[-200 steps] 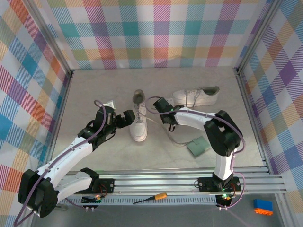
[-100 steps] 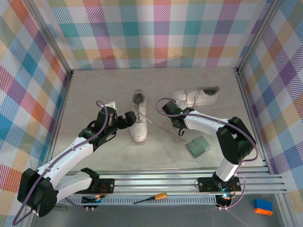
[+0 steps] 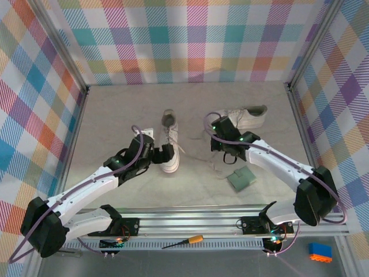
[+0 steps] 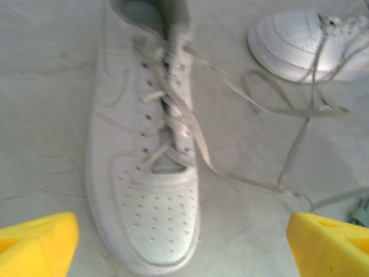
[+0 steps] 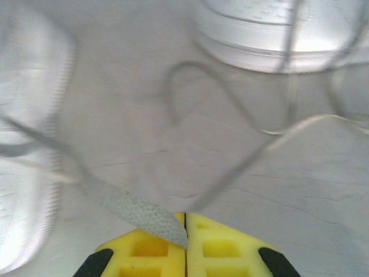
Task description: Tie the shoes
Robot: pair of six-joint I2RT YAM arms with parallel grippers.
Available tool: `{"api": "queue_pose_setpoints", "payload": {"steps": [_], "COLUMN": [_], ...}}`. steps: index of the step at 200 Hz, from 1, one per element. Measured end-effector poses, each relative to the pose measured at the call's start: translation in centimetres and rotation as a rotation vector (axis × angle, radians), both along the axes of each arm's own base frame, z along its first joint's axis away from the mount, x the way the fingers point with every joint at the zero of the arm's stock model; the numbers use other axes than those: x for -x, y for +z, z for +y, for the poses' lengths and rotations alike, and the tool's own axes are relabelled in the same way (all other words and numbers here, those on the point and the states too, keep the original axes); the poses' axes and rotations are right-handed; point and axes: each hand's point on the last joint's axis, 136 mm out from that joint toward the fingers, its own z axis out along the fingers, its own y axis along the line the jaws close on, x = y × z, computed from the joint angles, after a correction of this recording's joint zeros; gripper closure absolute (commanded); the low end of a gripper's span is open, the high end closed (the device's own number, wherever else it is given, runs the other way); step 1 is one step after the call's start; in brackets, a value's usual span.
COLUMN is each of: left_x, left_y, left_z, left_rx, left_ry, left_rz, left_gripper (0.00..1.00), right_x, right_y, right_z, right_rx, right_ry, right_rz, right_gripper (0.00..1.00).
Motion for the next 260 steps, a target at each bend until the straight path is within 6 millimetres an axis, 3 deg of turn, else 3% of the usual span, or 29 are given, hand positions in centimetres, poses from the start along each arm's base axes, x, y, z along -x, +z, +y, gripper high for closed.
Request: {"api": "queue_pose_setpoints", "payload": {"steps": [40,77,126,161,176,223,260], "left_x": [2.6,3.0,1.8,0.6,1.0,3.9,4.1], "left_y": [-1.3,-2.5,-3.5,-3.9,-4.1,-6.2,-8.6], "left_z": [-3.9,-7.1,-12.9,-15.4,-15.9,-19.1,-19.4], "left_rx": [-0.096,-0.198,-0.360,-0.339,-0.291,-0.237,-0.256], "left_ry": [-0.203,-0.374,-0.582,-0.478,-0.397,-0.294,-0.224], "left_rz": [-0.016,-0.063,-0.116,-0.040,0.010,0.138,0.214], "left_gripper": [0.08,0.06,0.09,0.18,0.27,0.30,0.30], "right_x": [-2.1,-4.6,-9.1,-11.6,-12.0,-12.3,-12.3], "right_y": [5.9,7.0,4.8,1.7,0.9,0.8,0.8], "right_z": [2.7,2.3,1.7,-0.3,-1.2,-2.1,-2.1], "right_rx": [-0.228,-0.339,-0.320,-0.340,-0.351,-0.374,-0.382], "right_ry": [0.140,0.171,0.182,0.093,0.046,-0.008,-0.017], "right_rz": [0.005,0.079,0.164,0.254,0.282,0.300,0.304], "right_gripper": [0.93,0.93,0.97,0.98,0.98,0.98,0.98]}}
